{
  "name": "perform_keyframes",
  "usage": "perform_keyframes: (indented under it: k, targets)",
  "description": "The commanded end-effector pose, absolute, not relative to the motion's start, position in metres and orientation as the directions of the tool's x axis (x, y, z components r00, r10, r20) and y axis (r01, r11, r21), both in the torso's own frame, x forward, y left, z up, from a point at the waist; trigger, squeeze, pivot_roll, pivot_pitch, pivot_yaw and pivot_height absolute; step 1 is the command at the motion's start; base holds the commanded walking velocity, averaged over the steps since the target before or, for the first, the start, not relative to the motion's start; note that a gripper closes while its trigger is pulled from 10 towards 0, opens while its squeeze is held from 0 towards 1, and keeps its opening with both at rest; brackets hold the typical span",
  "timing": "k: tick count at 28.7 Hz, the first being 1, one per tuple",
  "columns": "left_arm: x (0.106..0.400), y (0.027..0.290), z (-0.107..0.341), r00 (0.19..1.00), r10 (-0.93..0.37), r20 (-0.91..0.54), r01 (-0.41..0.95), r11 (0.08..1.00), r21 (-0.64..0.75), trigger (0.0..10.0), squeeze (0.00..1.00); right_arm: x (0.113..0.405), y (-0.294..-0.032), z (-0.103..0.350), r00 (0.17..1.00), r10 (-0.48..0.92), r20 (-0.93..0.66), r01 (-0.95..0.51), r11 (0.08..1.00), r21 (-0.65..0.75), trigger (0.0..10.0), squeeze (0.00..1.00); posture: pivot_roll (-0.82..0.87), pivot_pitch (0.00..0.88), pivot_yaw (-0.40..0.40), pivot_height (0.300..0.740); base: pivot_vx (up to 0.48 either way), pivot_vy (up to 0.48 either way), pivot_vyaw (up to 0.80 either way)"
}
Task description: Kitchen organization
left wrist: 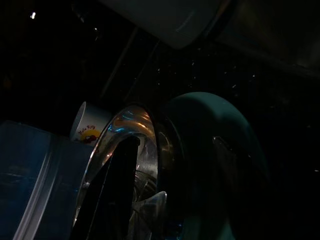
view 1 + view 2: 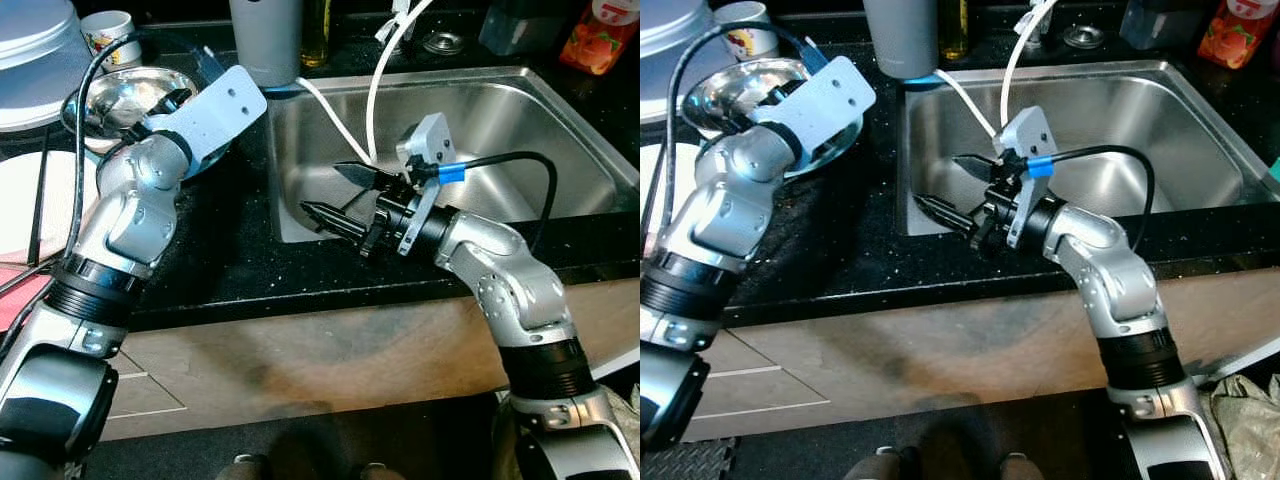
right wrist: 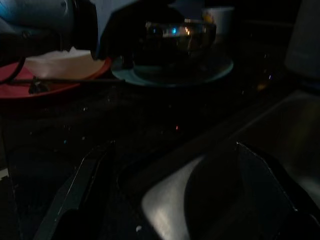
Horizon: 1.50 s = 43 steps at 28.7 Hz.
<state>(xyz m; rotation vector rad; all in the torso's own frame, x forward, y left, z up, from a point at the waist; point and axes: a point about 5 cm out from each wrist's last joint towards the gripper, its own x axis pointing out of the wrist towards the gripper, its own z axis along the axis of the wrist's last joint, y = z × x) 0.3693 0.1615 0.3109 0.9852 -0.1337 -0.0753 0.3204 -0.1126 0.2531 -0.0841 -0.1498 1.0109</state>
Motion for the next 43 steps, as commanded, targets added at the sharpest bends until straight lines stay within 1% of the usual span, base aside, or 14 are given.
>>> perform_keyframes:
  k: [1, 2, 3, 5, 7, 18, 26, 28, 30, 35, 38, 40, 42, 43]
  targets:
    - [0.368, 0.164, 0.306, 0.992, -0.116, 0.05, 0.022, 0.547, 0.837, 10.0, 0.0, 0.315, -0.108, 0.25, 0.492, 0.868, 0.072, -0.857, 0.497, -0.136, 10.0, 0.0, 0.01, 0.18, 0.012, 0.74, 0.0, 0.0, 0.0]
    - [0.368, 0.163, 0.306, 0.992, -0.118, 0.048, 0.025, 0.55, 0.835, 9.8, 0.0, 0.315, -0.108, 0.25, 0.491, 0.868, 0.07, -0.858, 0.496, -0.136, 10.0, 0.0, 0.01, 0.18, 0.012, 0.74, 0.0, 0.0, 0.0]
    - [0.368, 0.163, 0.306, 0.992, -0.12, 0.046, 0.028, 0.554, 0.832, 6.8, 0.0, 0.314, -0.108, 0.25, 0.491, 0.869, 0.069, -0.858, 0.495, -0.136, 10.0, 0.0, 0.01, 0.179, 0.012, 0.74, 0.0, 0.0, 0.0]
    - [0.367, 0.163, 0.306, 0.992, -0.121, 0.045, 0.03, 0.556, 0.831, 6.8, 0.0, 0.314, -0.108, 0.25, 0.49, 0.869, 0.068, -0.858, 0.495, -0.135, 10.0, 0.0, 0.01, 0.179, 0.012, 0.74, 0.0, 0.0, 0.0]
    - [0.367, 0.163, 0.306, 0.992, -0.119, 0.048, 0.028, 0.563, 0.826, 0.0, 0.0, 0.314, -0.108, 0.25, 0.492, 0.868, 0.068, -0.857, 0.497, -0.138, 10.0, 0.0, 0.01, 0.178, 0.011, 0.74, 0.0, 0.0, 0.0]
    - [0.366, 0.163, 0.308, 0.992, -0.119, 0.05, 0.027, 0.568, 0.822, 0.0, 0.0, 0.314, -0.107, 0.252, 0.493, 0.868, 0.069, -0.856, 0.497, -0.14, 10.0, 0.0, 0.01, 0.169, 0.011, 0.74, 0.0, 0.0, 0.0]
    - [0.366, 0.163, 0.317, 0.988, -0.124, 0.096, -0.01, 0.564, 0.826, 0.0, 0.0, 0.314, -0.106, 0.253, 0.494, 0.866, 0.073, -0.854, 0.499, -0.145, 10.0, 0.0, 0.01, 0.163, 0.009, 0.74, 0.0, 0.0, 0.0]
    - [0.365, 0.159, 0.326, 0.977, -0.143, 0.157, -0.05, 0.563, 0.825, 0.0, 0.0, 0.315, -0.107, 0.253, 0.495, 0.866, 0.075, -0.853, 0.5, -0.147, 10.0, 0.0, 0.01, 0.164, 0.008, 0.74, 0.0, 0.0, 0.0]
    - [0.364, 0.159, 0.328, 0.975, -0.146, 0.168, -0.058, 0.563, 0.824, 0.0, 0.0, 0.315, -0.107, 0.254, 0.495, 0.866, 0.075, -0.853, 0.501, -0.147, 10.0, 0.0, 0.01, 0.164, 0.008, 0.74, 0.0, 0.0, 0.0]
    - [0.355, 0.152, 0.36, 0.907, -0.182, 0.38, -0.206, 0.595, 0.776, 0.0, 0.0, 0.316, -0.107, 0.255, 0.499, 0.862, 0.085, -0.85, 0.506, -0.145, 10.0, 0.0, 0.01, 0.169, 0.007, 0.74, 0.0, 0.0, 0.0]
    - [0.353, 0.151, 0.365, 0.895, -0.185, 0.405, -0.223, 0.603, 0.766, 0.0, 0.0, 0.316, -0.107, 0.255, 0.499, 0.862, 0.086, -0.85, 0.507, -0.144, 10.0, 0.0, 0.01, 0.169, 0.007, 0.74, 0.0, 0.0, 0.0]
    - [0.35, 0.151, 0.372, 0.872, -0.184, 0.454, -0.259, 0.614, 0.745, 0.0, 0.0, 0.316, -0.107, 0.255, 0.499, 0.862, 0.087, -0.85, 0.507, -0.143, 10.0, 0.0, 0.01, 0.17, 0.007, 0.74, 0.0, 0.0, 0.0]
    - [0.347, 0.149, 0.379, 0.841, -0.196, 0.504, -0.283, 0.635, 0.719, 0.0, 0.0, 0.316, -0.108, 0.256, 0.499, 0.862, 0.088, -0.85, 0.507, -0.142, 10.0, 0.0, 0.01, 0.17, 0.007, 0.74, 0.0, 0.0, 0.0]
    - [0.344, 0.146, 0.384, 0.807, -0.22, 0.549, -0.279, 0.678, 0.681, 0.0, 0.0, 0.316, -0.108, 0.256, 0.5, 0.862, 0.089, -0.85, 0.507, -0.143, 10.0, 0.0, 0.01, 0.17, 0.007, 0.74, 0.0, 0.0, 0.0]
